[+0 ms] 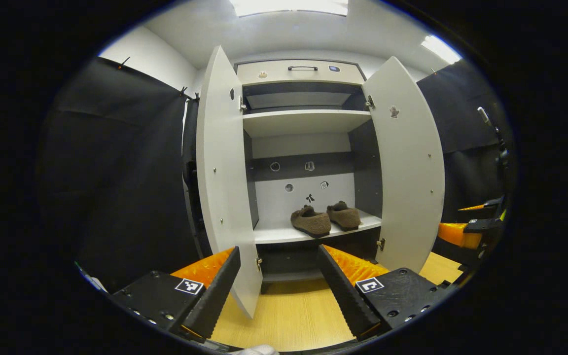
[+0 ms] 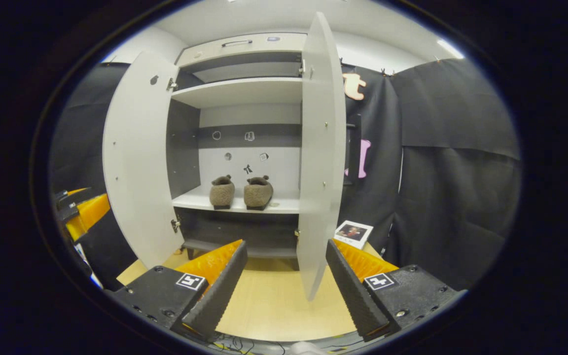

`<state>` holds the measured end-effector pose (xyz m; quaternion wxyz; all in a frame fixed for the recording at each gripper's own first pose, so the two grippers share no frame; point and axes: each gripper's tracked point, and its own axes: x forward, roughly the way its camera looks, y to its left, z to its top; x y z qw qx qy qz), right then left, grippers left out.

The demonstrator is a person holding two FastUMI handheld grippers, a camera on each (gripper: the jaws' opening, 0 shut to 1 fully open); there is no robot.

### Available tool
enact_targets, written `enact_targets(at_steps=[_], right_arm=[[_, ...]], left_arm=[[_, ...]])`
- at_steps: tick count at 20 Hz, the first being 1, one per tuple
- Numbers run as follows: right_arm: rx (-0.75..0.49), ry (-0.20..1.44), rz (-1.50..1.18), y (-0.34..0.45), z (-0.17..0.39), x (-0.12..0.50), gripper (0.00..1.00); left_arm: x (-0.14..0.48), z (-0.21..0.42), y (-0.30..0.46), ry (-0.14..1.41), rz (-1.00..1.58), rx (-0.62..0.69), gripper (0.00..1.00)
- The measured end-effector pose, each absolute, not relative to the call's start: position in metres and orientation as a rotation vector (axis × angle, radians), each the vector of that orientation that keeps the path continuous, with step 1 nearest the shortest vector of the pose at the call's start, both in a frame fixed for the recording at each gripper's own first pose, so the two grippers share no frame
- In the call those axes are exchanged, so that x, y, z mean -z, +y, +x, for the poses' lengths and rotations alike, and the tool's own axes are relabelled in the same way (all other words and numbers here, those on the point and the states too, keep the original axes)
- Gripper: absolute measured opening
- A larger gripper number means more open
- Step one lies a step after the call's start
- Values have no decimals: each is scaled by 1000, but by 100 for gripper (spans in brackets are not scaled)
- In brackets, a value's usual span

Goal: Grab one shoe with the right hand and put it into the shoe cabinet, grab the other shoe with the left hand and put it into the shoe cabinet; then close the right door with the right hand and the left door with the left hand.

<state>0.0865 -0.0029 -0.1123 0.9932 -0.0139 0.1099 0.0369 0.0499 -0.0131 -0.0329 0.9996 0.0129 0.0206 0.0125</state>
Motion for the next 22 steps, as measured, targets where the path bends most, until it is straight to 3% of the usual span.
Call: enact_targets(at_steps=[7,16,22], right_arm=[[-22,180,-20,-32,99,89,100],[171,110,-34,-153,156,36,100],[112,78,10,-166,208,10,100]], left_arm=[[27,56,-21,40,-17,-27,96],[31,58,-30,60,-15,-62,96],[38,58,-36,92,-19,-120,96]])
